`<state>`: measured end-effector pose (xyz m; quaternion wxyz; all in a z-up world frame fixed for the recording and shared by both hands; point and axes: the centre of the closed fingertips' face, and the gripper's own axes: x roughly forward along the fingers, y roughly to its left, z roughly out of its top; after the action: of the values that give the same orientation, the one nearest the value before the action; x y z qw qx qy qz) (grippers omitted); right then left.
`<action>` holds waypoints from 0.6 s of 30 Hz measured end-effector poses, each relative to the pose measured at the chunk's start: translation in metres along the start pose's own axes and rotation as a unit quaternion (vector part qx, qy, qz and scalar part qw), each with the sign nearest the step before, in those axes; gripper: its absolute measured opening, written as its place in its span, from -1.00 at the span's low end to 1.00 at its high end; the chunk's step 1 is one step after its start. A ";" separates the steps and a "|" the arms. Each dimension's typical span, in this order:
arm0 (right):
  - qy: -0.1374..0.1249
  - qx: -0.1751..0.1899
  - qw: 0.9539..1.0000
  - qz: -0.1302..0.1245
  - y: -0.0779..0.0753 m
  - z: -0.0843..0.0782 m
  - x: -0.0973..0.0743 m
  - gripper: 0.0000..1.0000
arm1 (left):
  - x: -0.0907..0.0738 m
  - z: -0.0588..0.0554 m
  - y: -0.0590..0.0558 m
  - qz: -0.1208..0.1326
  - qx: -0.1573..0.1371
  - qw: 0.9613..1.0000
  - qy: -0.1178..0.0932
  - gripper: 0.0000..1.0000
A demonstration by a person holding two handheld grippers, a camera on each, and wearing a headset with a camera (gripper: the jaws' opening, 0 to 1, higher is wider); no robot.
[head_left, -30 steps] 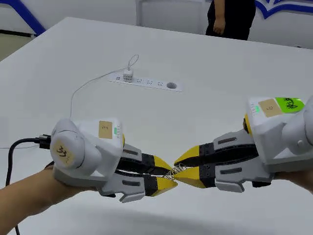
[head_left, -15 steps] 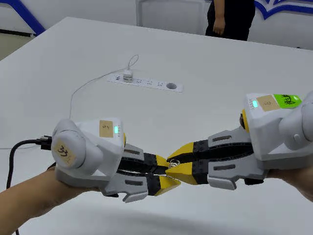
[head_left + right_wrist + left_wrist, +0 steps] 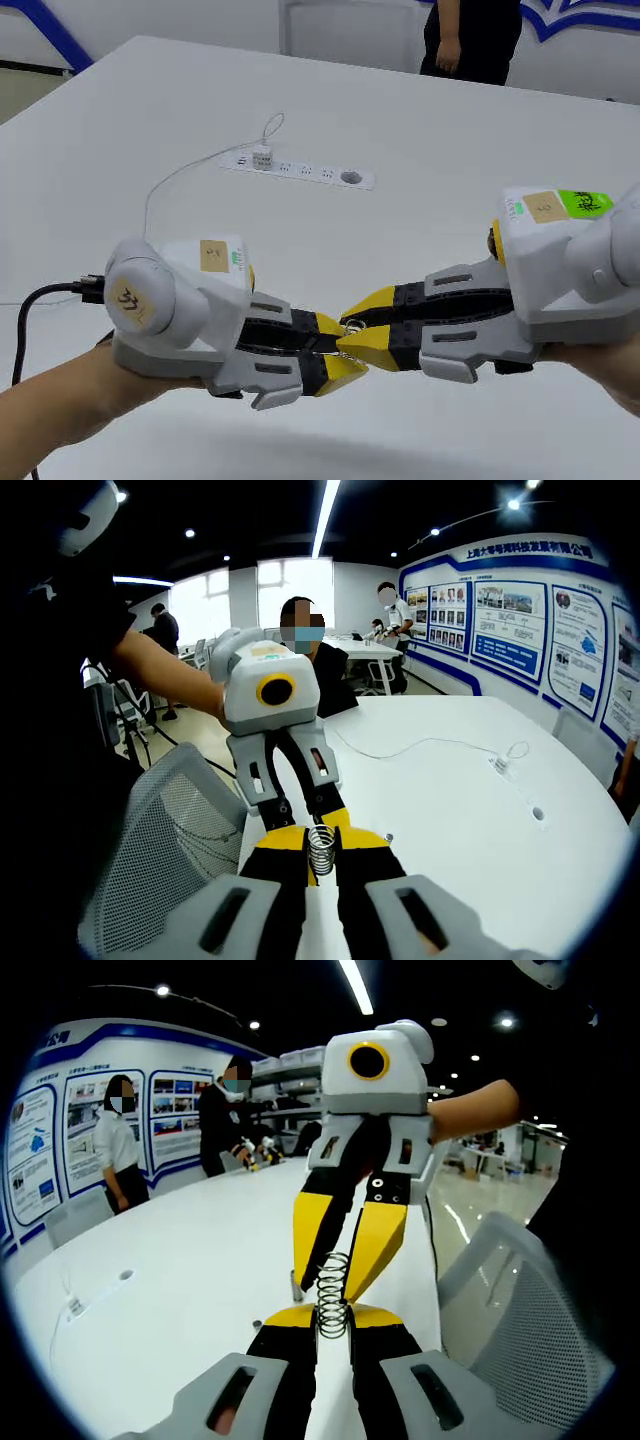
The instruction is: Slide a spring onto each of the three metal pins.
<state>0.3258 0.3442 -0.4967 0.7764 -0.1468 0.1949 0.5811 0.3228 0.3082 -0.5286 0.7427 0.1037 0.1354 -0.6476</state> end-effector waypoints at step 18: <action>-0.001 0.004 1.000 -0.030 -0.020 -0.001 -0.004 -0.80 | -0.009 -0.003 0.016 0.037 -0.012 0.999 0.000 -0.29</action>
<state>0.3437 0.3352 -0.4956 0.7943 -0.1484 0.1921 0.5569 0.3376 0.3203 -0.5291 0.7673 0.0998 0.1389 -0.6181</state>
